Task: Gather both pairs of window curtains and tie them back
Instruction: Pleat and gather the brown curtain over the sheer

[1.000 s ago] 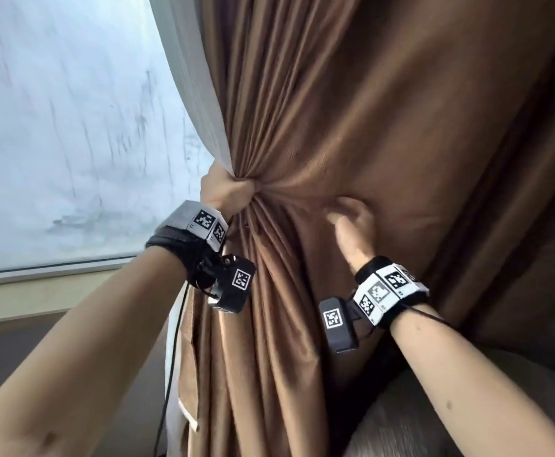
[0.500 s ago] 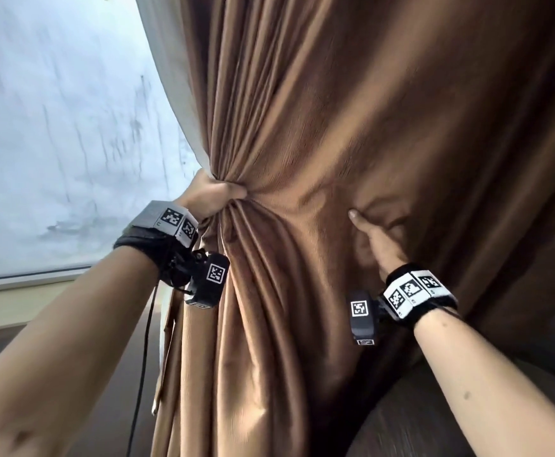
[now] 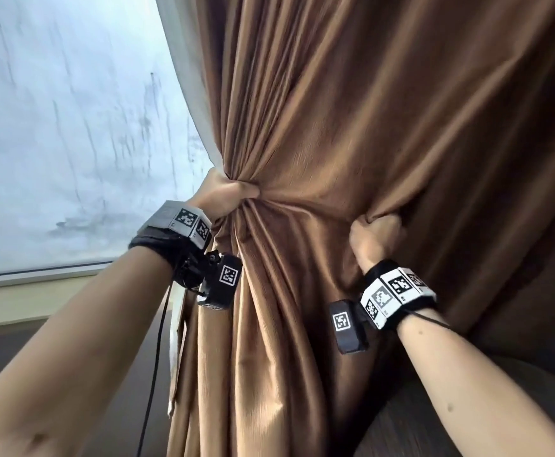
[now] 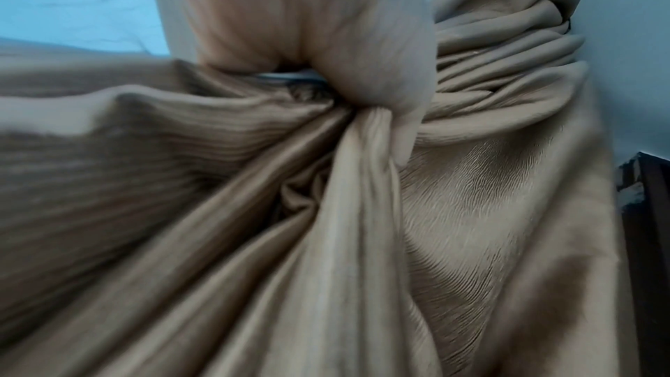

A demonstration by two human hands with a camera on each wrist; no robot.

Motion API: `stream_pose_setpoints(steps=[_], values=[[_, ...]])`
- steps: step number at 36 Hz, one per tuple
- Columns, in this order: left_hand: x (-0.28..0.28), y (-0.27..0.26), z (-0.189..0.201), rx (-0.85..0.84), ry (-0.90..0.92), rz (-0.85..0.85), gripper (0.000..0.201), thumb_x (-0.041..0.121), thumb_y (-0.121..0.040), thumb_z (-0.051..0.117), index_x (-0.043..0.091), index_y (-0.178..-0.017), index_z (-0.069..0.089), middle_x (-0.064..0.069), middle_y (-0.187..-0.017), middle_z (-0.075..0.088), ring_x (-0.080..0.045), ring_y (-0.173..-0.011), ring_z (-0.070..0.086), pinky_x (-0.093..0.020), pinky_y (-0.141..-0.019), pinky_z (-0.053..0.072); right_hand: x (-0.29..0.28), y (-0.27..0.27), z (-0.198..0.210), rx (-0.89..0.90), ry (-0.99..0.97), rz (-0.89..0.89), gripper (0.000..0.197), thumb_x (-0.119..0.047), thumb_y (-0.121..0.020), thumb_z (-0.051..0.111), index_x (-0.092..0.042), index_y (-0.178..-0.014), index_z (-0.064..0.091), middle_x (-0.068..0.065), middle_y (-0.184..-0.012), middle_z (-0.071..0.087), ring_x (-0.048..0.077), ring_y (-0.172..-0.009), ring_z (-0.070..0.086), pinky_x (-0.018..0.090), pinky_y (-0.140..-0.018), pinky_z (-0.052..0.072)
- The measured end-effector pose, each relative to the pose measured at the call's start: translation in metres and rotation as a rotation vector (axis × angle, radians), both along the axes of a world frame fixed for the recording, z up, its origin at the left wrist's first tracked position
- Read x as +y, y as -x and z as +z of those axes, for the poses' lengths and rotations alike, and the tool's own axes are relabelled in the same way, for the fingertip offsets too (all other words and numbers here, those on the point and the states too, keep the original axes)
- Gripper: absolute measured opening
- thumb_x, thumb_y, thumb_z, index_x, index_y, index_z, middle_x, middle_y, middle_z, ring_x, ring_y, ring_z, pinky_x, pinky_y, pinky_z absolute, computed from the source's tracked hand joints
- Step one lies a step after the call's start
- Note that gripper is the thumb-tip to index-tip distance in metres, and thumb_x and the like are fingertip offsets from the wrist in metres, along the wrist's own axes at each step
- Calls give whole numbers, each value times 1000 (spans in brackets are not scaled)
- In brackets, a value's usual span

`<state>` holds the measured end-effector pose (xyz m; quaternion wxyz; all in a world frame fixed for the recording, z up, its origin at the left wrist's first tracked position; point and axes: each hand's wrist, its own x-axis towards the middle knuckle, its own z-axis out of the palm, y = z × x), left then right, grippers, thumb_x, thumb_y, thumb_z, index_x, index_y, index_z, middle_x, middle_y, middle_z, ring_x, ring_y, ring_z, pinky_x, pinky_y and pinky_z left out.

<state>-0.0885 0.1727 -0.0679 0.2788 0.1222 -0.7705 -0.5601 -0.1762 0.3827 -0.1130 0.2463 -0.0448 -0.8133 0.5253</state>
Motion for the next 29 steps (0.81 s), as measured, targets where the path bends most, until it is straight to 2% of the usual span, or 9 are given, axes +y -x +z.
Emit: stream_pose_setpoints(steps=[8,11,16,19,21,22,24,26,29], values=[[16,5,-1,-18,-12,-25,27,6,-75,72,16,-97,60,1,-87,65,-16,-84,63,-28,-79,50,-11,-3,12,15,-103,101,33,-9,-79,54,15,-99,65,34,-109,63,44,-106,60,41,-88,43],[21,5,-2,-25,-1,-53,23,4,-77,70,17,-93,60,2,-86,64,-13,-81,61,-25,-72,49,-21,-11,19,35,-119,232,44,-26,-87,59,14,-104,66,33,-113,64,43,-111,59,41,-86,43],[23,3,-1,-27,0,-70,24,6,-78,70,14,-98,61,3,-84,64,-11,-79,62,-22,-67,49,-42,-21,23,-55,-128,444,32,-20,-89,61,6,-106,68,25,-116,66,37,-117,59,39,-87,48],[21,2,-1,-28,-18,-66,24,8,-75,71,15,-96,62,1,-85,65,-11,-79,62,-23,-67,50,-38,-40,31,-111,-54,675,8,-3,-77,57,2,-80,62,8,-83,66,14,-84,63,20,-67,46],[20,1,-1,-11,-35,-63,32,11,-68,72,14,-99,63,-1,-89,67,-12,-81,63,-23,-67,50,-32,-51,37,-140,-8,823,10,6,-69,56,3,-62,49,4,-64,48,-2,-52,46,10,-52,36],[20,0,-1,-3,-43,-68,36,12,-66,71,13,-102,63,-3,-92,68,-12,-82,64,-23,-67,50,-29,-52,37,-142,5,915,9,6,-67,58,7,-63,50,6,-64,50,-2,-52,47,10,-59,39],[21,-2,0,10,-50,-81,44,13,-62,69,11,-106,65,-5,-96,69,-13,-85,65,-24,-69,51,-29,-47,34,-176,83,1092,28,-2,-66,65,16,-87,62,12,-85,66,12,-80,65,25,-86,49],[23,-4,-1,31,-50,-101,51,15,-57,67,11,-108,65,-4,-97,69,-15,-89,66,-25,-74,52,-37,-37,29,-203,123,1046,27,-7,-76,73,4,-101,70,7,-100,72,20,-96,69,27,-93,49],[22,-2,-1,29,-33,-81,43,14,-62,71,12,-104,64,-1,-93,67,-11,-84,64,-22,-70,50,-46,-26,24,-32,58,656,11,2,-81,66,-9,-83,66,0,-81,65,13,-82,61,18,-73,45]])
